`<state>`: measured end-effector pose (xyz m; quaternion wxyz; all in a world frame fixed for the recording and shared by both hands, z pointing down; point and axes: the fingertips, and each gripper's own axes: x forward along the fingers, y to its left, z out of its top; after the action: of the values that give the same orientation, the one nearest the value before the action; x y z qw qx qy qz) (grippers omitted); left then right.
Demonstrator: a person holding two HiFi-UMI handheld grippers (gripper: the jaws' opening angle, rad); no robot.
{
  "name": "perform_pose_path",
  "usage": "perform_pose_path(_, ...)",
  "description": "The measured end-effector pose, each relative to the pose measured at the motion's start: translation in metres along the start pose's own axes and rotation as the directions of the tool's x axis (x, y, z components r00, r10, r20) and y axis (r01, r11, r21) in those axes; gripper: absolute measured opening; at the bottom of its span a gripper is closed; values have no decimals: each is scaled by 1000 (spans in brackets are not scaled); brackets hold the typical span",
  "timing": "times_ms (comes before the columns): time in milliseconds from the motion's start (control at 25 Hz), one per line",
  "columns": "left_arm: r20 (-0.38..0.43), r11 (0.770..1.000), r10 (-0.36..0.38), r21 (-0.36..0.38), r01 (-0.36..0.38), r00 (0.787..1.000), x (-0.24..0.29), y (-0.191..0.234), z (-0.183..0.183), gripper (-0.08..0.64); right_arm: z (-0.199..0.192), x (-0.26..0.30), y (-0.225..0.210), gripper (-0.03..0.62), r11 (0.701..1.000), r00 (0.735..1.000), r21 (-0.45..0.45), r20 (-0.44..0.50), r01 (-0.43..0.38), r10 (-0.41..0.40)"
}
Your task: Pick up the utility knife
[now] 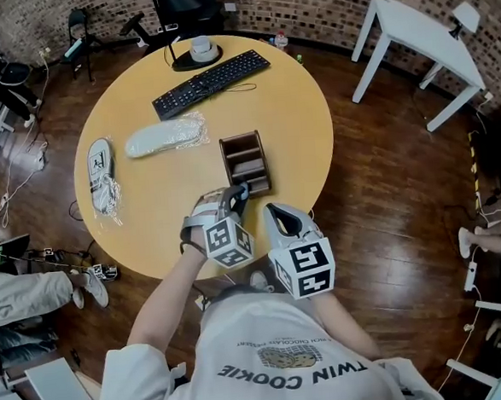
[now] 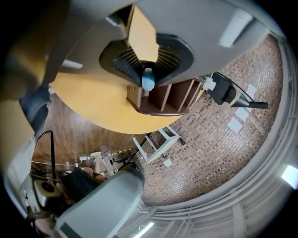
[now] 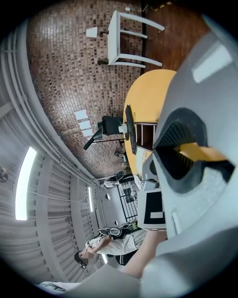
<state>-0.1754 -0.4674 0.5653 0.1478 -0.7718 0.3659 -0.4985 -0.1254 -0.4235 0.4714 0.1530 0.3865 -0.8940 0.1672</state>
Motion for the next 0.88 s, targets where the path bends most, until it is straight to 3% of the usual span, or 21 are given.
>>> perform_pose_path(320, 22, 998, 9, -69, -7, 1000, -16, 7, 8, 74, -1, -11, 2, 0, 1000, 1000, -11, 2, -10, 10)
perform_pose_path(600, 61, 988, 85, -137, -76, 995, -42, 15, 26, 74, -1, -25, 7, 0, 999, 1000, -24, 4, -29, 29)
perform_pose_path(720, 81, 973, 115, -210, -96, 990, -56, 16, 37, 74, 1, -34, 3, 0, 999, 999, -34, 13, -30, 30)
perform_pose_path(880, 104, 937, 155, -330, -113, 983, -80, 13, 51, 74, 6, -50, -5, 0, 998, 999, -53, 28, -27, 29)
